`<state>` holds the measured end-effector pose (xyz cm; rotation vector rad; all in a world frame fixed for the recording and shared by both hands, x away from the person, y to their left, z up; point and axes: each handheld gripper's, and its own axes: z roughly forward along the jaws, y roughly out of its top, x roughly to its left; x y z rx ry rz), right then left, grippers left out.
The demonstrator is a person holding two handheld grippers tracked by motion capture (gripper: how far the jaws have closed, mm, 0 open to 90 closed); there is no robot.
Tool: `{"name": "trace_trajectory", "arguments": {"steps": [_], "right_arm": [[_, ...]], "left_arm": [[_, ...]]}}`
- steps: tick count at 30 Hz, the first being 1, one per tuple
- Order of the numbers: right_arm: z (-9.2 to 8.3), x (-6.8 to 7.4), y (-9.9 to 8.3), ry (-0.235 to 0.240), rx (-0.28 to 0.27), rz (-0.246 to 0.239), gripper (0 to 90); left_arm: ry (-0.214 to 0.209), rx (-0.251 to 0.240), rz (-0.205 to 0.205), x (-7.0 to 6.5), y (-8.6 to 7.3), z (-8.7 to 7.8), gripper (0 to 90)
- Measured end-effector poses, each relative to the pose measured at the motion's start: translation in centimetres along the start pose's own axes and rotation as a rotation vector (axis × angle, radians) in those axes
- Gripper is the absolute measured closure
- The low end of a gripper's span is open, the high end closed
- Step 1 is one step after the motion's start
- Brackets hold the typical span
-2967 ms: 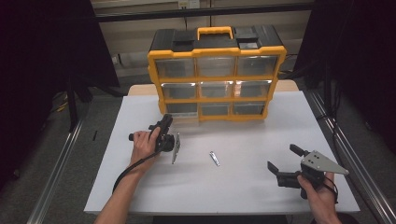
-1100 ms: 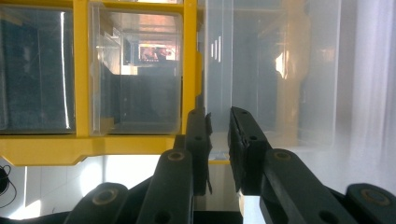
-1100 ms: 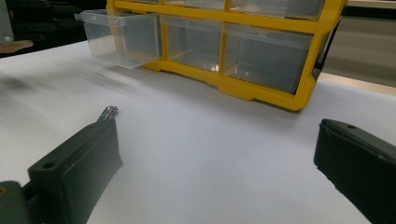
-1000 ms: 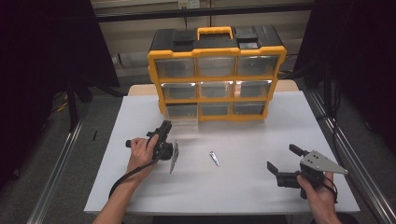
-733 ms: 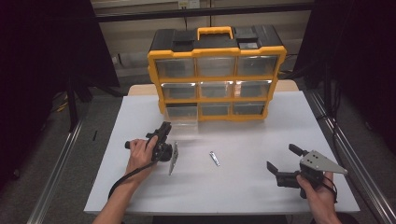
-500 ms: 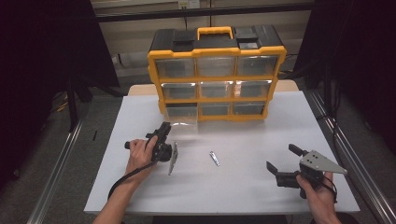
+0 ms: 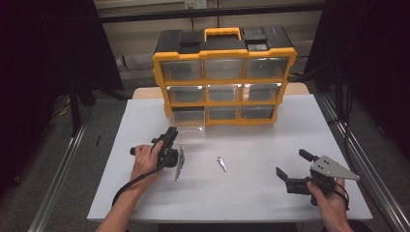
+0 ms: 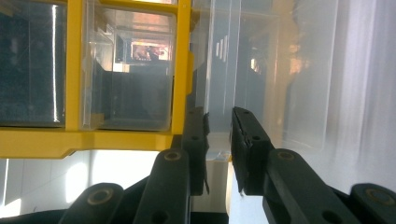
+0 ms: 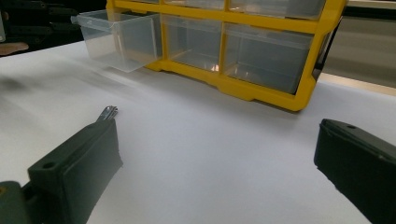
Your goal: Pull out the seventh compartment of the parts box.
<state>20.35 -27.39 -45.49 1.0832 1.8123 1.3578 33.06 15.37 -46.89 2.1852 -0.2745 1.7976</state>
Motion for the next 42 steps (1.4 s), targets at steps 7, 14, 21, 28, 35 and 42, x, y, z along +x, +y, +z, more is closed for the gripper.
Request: {"name": "trace_trajectory", "arguments": {"steps": [7,14,21,28,35,42], "right_arm": [[0.0,0.0,0.0,0.002,-0.001,-0.001,0.1],[0.0,0.0,0.0,0.002,-0.002,-0.002,0.2],[0.0,0.0,0.0,0.002,0.0,-0.003,0.2],[0.0,0.0,0.0,0.008,0.003,-0.006,0.2],[0.1,0.0,0.0,0.009,0.005,-0.002,0.2],[0.0,0.0,0.0,0.007,0.01,-0.003,0.2]], "left_arm": [[0.03,-0.034,-0.086,-0.2,0.4,-0.1,69.1],[0.047,-0.033,-0.206,-0.3,0.6,0.2,47.9],[0.011,0.015,-0.323,0.4,1.1,0.0,30.1],[-0.037,0.006,-0.543,0.8,1.7,-0.3,15.7],[-0.13,-0.029,-0.831,1.2,1.7,-0.9,11.8],[-0.279,-0.028,-1.149,1.5,1.0,-1.1,11.4]]}}
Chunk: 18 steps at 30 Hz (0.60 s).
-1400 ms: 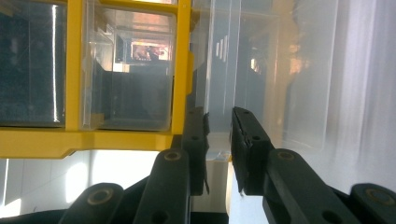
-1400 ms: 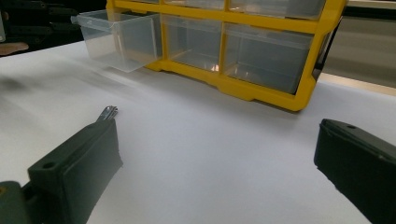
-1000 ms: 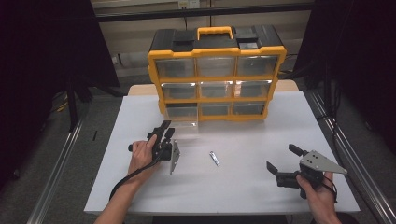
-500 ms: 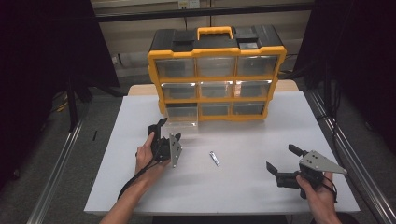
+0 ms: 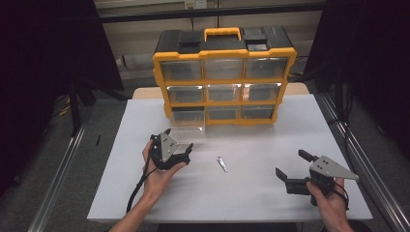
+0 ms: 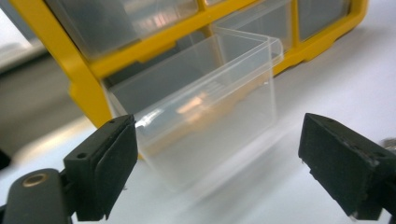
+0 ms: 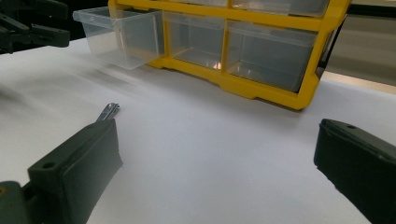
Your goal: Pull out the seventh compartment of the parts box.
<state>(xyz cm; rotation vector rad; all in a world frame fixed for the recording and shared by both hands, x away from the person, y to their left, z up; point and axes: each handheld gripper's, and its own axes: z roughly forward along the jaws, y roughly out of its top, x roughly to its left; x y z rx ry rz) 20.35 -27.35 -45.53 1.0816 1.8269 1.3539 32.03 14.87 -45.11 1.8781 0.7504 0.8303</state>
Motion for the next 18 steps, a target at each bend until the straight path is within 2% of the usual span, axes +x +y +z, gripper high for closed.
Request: {"name": "trace_trajectory", "arguments": {"steps": [1,2,3,4,6,8,9,12,13,16,18], "right_arm": [[0.0,0.0,0.0,0.001,0.002,0.001,0.2],[0.0,0.0,0.0,0.0,0.001,0.001,0.2],[0.0,0.0,0.0,0.0,0.002,0.001,0.2],[0.0,0.0,0.0,0.001,0.0,0.001,0.2],[0.0,0.0,0.0,0.0,0.001,0.003,0.2],[0.0,0.0,0.0,0.002,0.0,-0.002,0.2],[0.0,0.0,0.0,0.001,0.0,-0.002,0.2],[0.0,-0.1,0.0,0.0,0.002,0.002,0.2],[0.0,-0.1,0.0,0.001,0.002,0.002,0.2],[0.0,-0.2,0.0,-0.002,0.001,-0.001,0.2],[0.0,-0.2,0.0,-0.001,0.002,0.0,0.2]], "left_arm": [[-0.006,-0.014,-0.031,0.0,-0.1,0.0,11.3],[-0.017,-0.002,-0.033,0.2,-0.2,-0.2,11.2],[-0.008,-0.009,-0.052,0.1,-0.2,-0.3,10.9],[-0.026,-0.024,-0.083,0.2,-0.3,-0.3,10.4],[-0.044,-0.017,-0.121,0.3,-0.3,-0.7,9.3],[-0.06,-0.031,-0.153,0.4,-0.4,-1.0,7.2],[-0.06,-0.025,-0.15,0.5,-0.4,-1.2,6.5],[-0.094,-0.05,-0.215,0.6,-0.7,-1.9,5.7],[-0.101,-0.059,-0.228,0.6,-0.7,-2.0,5.2],[-0.089,-0.061,-0.207,0.8,-0.9,-2.7,5.1],[-0.093,-0.063,-0.228,1.0,-1.2,-3.2,5.0]]}}
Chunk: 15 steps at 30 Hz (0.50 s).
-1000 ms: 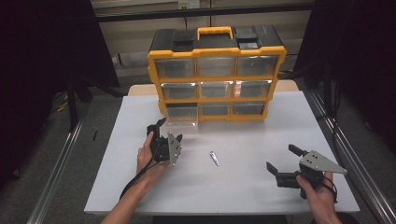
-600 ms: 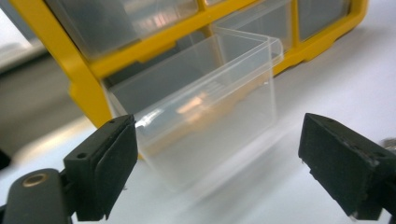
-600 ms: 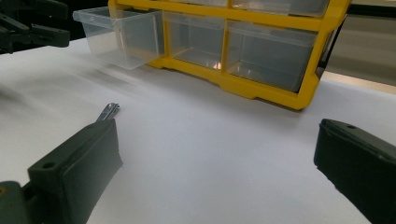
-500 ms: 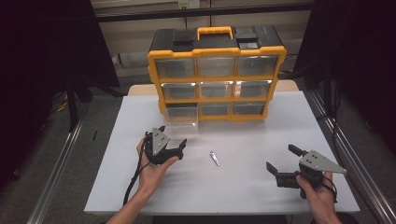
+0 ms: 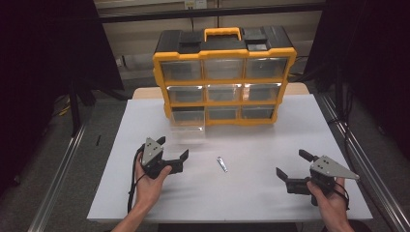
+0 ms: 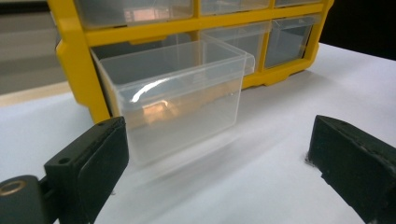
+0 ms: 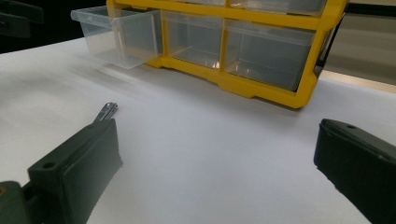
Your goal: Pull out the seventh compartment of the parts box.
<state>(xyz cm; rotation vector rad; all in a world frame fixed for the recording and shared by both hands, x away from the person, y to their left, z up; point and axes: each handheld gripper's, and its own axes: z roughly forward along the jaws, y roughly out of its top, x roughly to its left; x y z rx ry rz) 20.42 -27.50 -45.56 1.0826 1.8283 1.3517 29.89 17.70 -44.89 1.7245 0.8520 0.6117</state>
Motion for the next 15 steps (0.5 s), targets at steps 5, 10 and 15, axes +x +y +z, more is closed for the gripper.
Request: {"name": "trace_trajectory", "arguments": {"steps": [5,10,15], "right_arm": [[0.0,-0.1,0.0,-0.005,0.003,0.003,0.2],[0.0,-0.2,0.0,-0.013,0.003,0.002,0.2],[0.0,-0.3,0.0,-0.018,0.004,0.007,0.2]], "left_arm": [[0.012,-0.005,-0.008,0.6,-0.4,-1.4,4.9],[0.013,-0.013,-0.021,0.9,-0.7,-2.7,5.0],[0.02,-0.024,-0.044,1.3,-1.1,-4.0,4.9]]}}
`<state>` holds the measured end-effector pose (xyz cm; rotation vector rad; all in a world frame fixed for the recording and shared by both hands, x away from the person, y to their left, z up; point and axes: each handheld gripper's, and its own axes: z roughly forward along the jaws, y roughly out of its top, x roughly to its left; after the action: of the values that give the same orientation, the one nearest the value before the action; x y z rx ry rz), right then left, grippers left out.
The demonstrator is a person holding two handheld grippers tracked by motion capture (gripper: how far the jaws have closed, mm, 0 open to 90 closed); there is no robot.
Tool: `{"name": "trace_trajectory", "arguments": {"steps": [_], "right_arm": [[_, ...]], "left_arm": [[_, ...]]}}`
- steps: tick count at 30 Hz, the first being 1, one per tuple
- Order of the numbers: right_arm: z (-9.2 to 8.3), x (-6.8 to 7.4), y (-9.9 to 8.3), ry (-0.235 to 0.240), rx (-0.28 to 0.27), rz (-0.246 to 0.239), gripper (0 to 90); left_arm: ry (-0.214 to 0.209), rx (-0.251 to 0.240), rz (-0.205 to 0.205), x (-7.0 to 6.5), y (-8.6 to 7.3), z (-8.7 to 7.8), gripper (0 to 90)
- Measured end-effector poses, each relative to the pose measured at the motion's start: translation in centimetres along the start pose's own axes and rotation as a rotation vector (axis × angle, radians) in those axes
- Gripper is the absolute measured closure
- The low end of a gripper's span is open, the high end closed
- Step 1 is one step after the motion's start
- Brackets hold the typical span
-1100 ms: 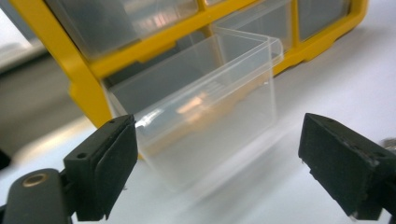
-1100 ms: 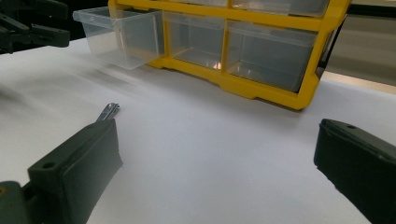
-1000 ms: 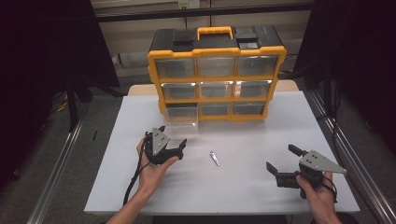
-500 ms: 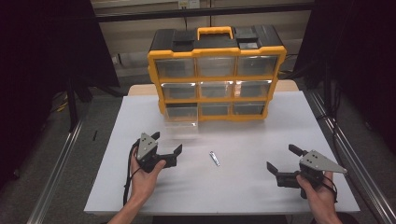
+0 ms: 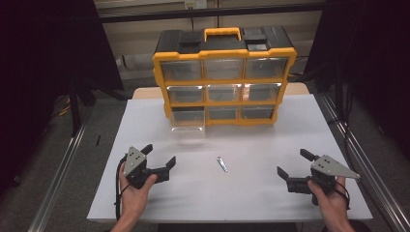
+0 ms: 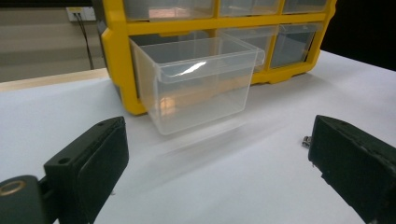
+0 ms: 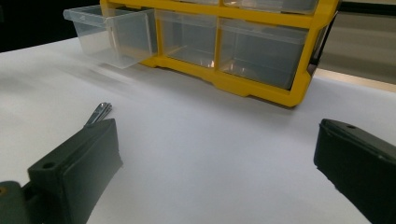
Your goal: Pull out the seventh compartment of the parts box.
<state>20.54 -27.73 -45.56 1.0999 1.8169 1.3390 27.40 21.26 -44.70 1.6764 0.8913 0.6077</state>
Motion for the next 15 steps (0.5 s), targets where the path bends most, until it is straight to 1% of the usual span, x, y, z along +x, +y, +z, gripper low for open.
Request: {"name": "trace_trajectory", "arguments": {"steps": [1,3,5,6,7,8,10,12,13,14,15], "right_arm": [[0.0,0.0,0.0,-0.003,0.003,0.0,0.2],[0.1,0.0,0.0,-0.005,0.005,0.003,0.3],[0.0,0.0,-0.1,-0.01,0.002,0.005,0.3],[0.0,0.0,-0.1,-0.012,0.006,0.011,0.3],[-0.1,-0.1,-0.1,-0.014,0.006,0.011,0.3],[-0.1,-0.1,-0.1,-0.017,0.005,0.013,0.3],[-0.2,-0.1,-0.2,-0.02,0.005,0.013,0.3],[-0.3,-0.1,-0.2,-0.023,0.006,0.009,0.3],[-0.4,-0.1,-0.2,-0.025,0.006,0.009,0.3],[-0.5,-0.1,-0.2,-0.023,0.004,0.011,0.3],[-0.5,-0.1,-0.2,-0.026,0.005,0.015,0.3]], "left_arm": [[0.009,-0.002,-0.005,0.1,-0.1,-0.3,5.0],[0.004,-0.003,-0.006,0.2,-0.2,-0.5,4.9],[0.016,-0.009,-0.028,0.4,-0.4,-1.3,5.0],[0.014,-0.005,-0.027,0.6,-0.5,-1.5,4.9],[0.015,-0.019,-0.047,0.6,-0.6,-1.7,4.9],[0.02,-0.02,-0.053,0.7,-0.6,-1.9,4.9],[0.014,-0.021,-0.059,0.8,-0.7,-2.3,4.9],[0.017,-0.014,-0.048,0.8,-0.8,-2.8,5.0],[0.019,-0.015,-0.05,0.8,-0.9,-3.0,4.9],[0.012,-0.015,-0.049,0.8,-1.0,-3.2,4.9],[0.02,-0.017,-0.058,0.8,-1.0,-3.3,4.9]]}}
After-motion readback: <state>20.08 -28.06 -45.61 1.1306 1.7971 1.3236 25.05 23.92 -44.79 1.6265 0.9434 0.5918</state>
